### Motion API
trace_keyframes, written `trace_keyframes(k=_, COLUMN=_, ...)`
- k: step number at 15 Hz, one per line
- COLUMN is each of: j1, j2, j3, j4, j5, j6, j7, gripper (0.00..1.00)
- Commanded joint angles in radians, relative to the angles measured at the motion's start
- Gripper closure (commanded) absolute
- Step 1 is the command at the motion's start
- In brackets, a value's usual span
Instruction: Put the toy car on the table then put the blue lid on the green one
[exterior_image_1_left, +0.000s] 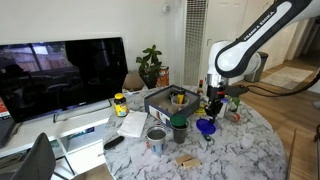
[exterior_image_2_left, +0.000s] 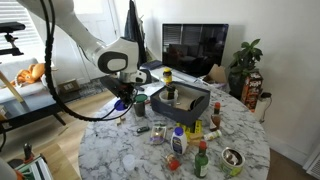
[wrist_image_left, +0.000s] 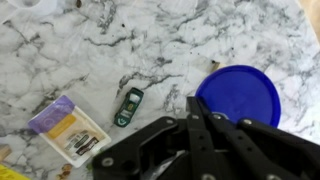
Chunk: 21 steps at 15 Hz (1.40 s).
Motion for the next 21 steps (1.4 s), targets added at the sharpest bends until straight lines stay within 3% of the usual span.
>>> trace_keyframes(k=1, j1=0.025, j2=-0.029, j3=-0.053, j4=0.049, j5=-0.025, j6=-0.063, j7=0.184, gripper=1.00)
trace_keyframes(k=8, j1=0.043, j2=0.064, j3=-0.075, j4=0.240, j5=-0.015, j6=-0.211, j7=0.408, gripper=1.00)
trace_keyframes(k=13, j1=0.070, j2=0.160, j3=-0.087, j4=0.352, j5=-0.035, j6=-0.246, j7=0.531, gripper=1.00)
trace_keyframes(k=21, j1=0.077, j2=0.183, j3=-0.094, j4=0.371, j5=-0.007, j6=-0.229, j7=0.527, gripper=0.98)
